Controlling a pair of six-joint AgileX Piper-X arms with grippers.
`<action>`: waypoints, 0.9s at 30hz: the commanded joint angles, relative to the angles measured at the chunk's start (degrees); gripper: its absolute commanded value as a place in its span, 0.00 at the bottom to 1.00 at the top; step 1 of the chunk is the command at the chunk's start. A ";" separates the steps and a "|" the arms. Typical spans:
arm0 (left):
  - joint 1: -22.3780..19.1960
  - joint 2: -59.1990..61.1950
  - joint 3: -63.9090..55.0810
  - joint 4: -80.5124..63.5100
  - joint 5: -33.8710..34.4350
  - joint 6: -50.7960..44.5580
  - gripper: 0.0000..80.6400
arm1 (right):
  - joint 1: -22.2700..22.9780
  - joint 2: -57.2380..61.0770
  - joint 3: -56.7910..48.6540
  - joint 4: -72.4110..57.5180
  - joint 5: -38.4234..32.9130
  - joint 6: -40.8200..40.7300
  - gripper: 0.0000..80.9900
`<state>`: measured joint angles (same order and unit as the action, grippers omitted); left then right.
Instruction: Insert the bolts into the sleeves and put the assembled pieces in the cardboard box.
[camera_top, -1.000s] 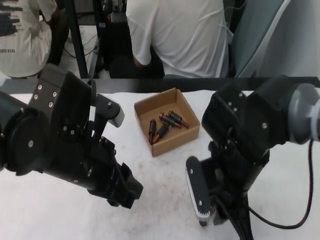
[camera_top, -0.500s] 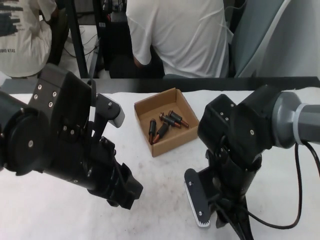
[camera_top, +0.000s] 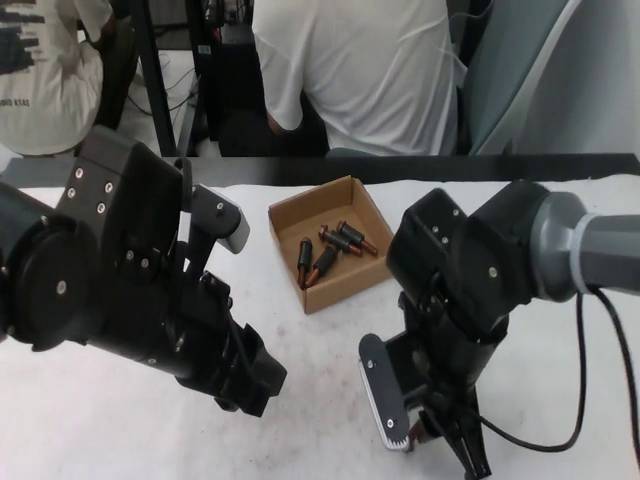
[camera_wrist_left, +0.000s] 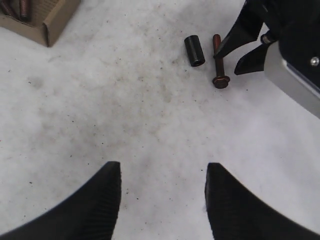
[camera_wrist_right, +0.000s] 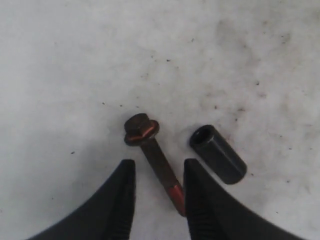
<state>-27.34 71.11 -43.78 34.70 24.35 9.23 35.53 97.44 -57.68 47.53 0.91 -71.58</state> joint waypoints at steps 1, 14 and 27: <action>-0.21 -0.57 -0.07 -0.50 -0.29 0.19 0.60 | -0.18 1.21 -0.06 0.37 -0.07 -0.44 0.38; -0.21 -0.57 -0.07 -0.64 -0.29 0.19 0.60 | -0.18 1.79 -0.06 -1.70 0.13 -0.44 0.38; -0.21 -0.57 -0.07 -0.64 -0.29 0.19 0.60 | -0.18 1.84 -0.06 -1.55 -1.42 -0.44 0.34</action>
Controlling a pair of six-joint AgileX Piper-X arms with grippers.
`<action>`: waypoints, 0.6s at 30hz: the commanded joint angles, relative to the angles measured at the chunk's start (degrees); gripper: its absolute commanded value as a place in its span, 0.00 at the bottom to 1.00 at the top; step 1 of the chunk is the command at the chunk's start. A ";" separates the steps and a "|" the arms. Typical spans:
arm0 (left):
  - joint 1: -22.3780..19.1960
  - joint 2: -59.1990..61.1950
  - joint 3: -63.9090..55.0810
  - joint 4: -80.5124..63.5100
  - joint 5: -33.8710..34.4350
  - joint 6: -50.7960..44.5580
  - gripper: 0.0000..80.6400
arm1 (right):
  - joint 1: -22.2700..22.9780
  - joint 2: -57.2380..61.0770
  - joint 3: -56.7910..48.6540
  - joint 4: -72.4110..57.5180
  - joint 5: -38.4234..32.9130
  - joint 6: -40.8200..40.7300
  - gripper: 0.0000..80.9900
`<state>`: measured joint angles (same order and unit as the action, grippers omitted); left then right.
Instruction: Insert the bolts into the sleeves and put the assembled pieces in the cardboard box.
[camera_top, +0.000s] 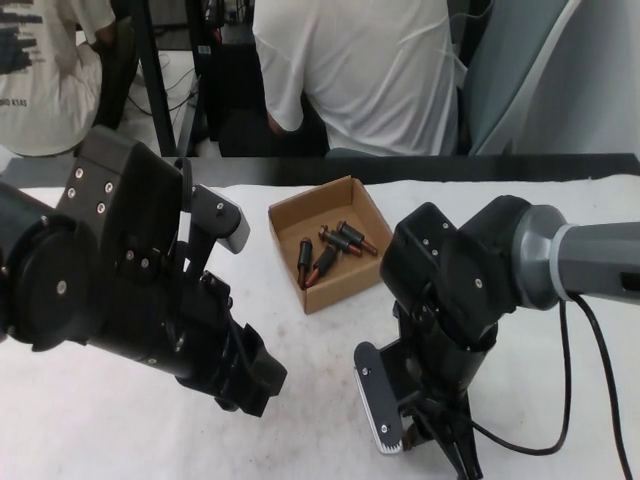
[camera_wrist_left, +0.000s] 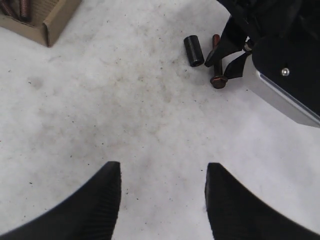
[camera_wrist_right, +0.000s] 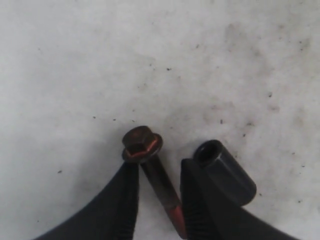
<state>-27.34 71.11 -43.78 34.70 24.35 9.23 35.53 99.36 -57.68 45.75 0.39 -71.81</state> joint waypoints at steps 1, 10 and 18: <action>-0.21 -0.57 -0.07 -0.64 -0.29 0.19 0.60 | -0.18 -0.08 -0.06 0.63 -1.01 -0.21 0.34; -0.21 -0.57 -0.07 -0.64 -0.29 0.19 0.60 | -0.18 2.20 0.11 4.44 -2.42 -0.21 0.34; -0.21 -0.57 -0.07 -0.64 -0.29 0.19 0.60 | 0.76 3.53 0.11 -0.95 -1.99 0.00 0.25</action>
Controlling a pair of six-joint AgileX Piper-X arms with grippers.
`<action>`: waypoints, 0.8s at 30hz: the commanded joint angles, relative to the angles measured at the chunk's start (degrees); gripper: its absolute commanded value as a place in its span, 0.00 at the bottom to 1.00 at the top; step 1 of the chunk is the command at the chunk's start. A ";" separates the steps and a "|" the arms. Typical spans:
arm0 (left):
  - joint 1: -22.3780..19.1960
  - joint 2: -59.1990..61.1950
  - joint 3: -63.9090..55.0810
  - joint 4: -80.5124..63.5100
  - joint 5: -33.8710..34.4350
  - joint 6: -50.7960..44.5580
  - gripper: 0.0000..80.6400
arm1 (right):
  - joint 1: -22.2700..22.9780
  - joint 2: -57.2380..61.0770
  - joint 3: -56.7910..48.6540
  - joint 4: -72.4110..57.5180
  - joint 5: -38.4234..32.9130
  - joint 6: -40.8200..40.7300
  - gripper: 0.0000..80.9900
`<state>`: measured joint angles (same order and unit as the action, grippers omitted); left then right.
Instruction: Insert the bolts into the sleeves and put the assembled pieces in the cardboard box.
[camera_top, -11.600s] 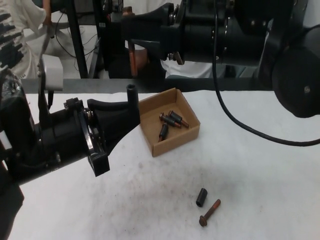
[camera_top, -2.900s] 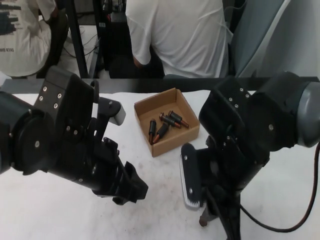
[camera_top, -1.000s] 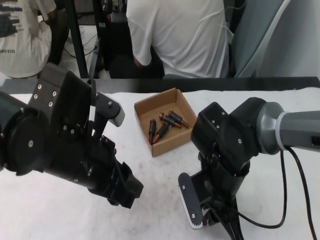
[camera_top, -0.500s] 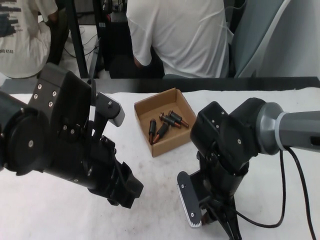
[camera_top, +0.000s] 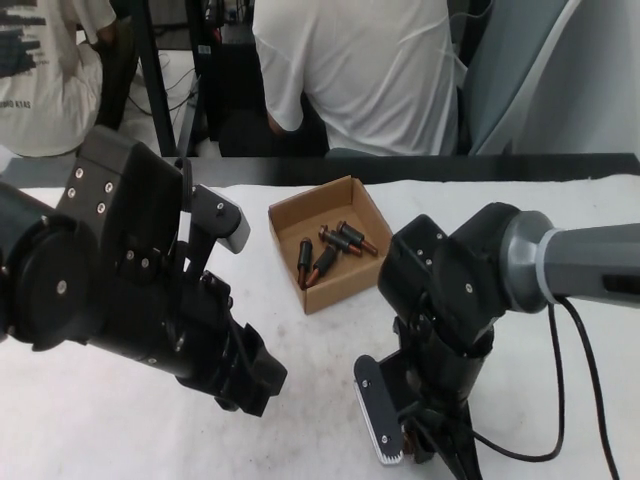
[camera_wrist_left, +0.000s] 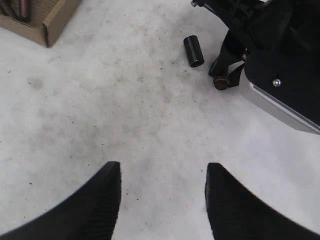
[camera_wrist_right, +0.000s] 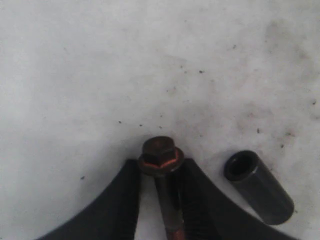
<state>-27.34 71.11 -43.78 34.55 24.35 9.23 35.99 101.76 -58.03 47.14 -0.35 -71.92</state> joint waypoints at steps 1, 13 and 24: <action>-0.21 -0.57 -0.07 -0.49 -0.29 0.19 0.60 | 0.47 1.13 0.46 -3.25 -0.60 0.50 0.17; -0.21 -0.57 -0.07 -0.46 -0.29 0.19 0.51 | 1.60 -0.48 -0.01 -13.11 4.75 16.20 0.01; -0.21 -0.57 -0.07 -0.46 0.17 0.19 0.49 | 1.32 -9.17 -0.75 -13.52 4.27 19.53 0.01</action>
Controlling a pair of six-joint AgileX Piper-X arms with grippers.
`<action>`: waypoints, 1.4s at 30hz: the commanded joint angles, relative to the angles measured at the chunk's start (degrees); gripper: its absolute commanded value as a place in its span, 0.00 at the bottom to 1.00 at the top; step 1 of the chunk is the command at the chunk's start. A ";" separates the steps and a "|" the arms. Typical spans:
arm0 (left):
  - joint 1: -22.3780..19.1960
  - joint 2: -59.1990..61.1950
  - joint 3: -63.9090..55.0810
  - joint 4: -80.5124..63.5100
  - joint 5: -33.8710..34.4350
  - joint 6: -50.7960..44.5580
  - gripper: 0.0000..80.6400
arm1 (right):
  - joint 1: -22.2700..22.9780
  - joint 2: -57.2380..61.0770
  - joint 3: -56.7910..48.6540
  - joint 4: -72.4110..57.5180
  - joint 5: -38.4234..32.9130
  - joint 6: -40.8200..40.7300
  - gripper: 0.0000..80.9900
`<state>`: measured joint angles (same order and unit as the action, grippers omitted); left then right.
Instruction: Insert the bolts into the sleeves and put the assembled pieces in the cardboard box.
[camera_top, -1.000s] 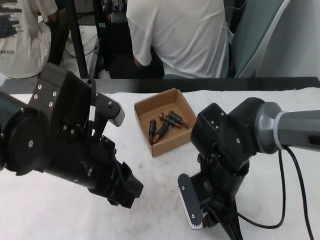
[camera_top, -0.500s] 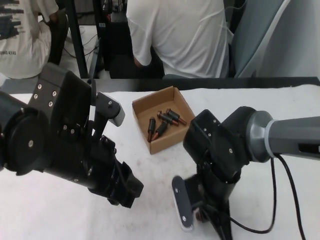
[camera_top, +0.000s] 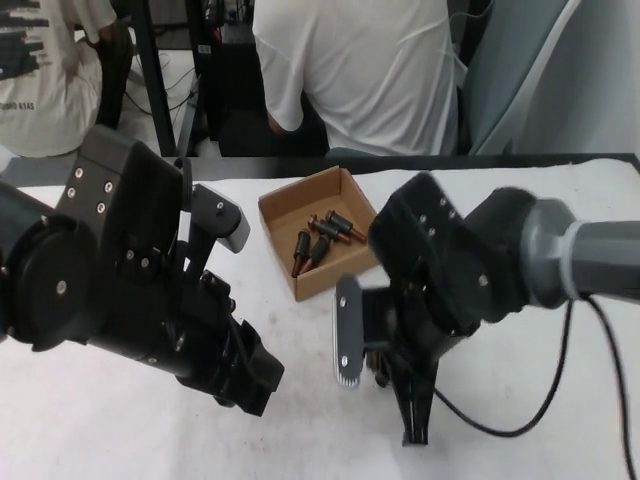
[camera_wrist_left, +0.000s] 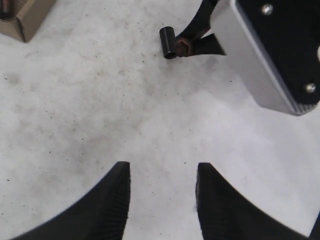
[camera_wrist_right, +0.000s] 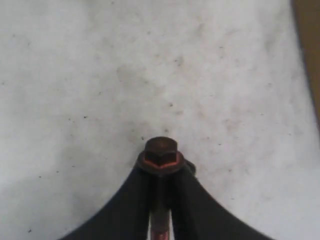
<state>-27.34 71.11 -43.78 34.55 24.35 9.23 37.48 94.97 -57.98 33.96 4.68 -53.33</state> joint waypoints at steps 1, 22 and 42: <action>-0.21 -0.57 -0.07 -0.46 0.17 0.19 0.49 | -0.16 -3.36 -0.79 -0.34 -0.75 0.94 0.01; -8.73 14.05 -9.76 -8.08 -3.03 -8.43 0.49 | -2.37 -32.63 -4.82 -13.69 -7.19 21.59 0.01; -16.18 38.27 -41.67 22.57 -9.81 1.68 0.49 | -9.72 -36.94 -6.27 -7.85 -13.82 22.32 0.01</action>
<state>-41.80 109.14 -84.79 55.36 16.32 9.68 28.34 58.51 -63.74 27.30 -6.99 -31.49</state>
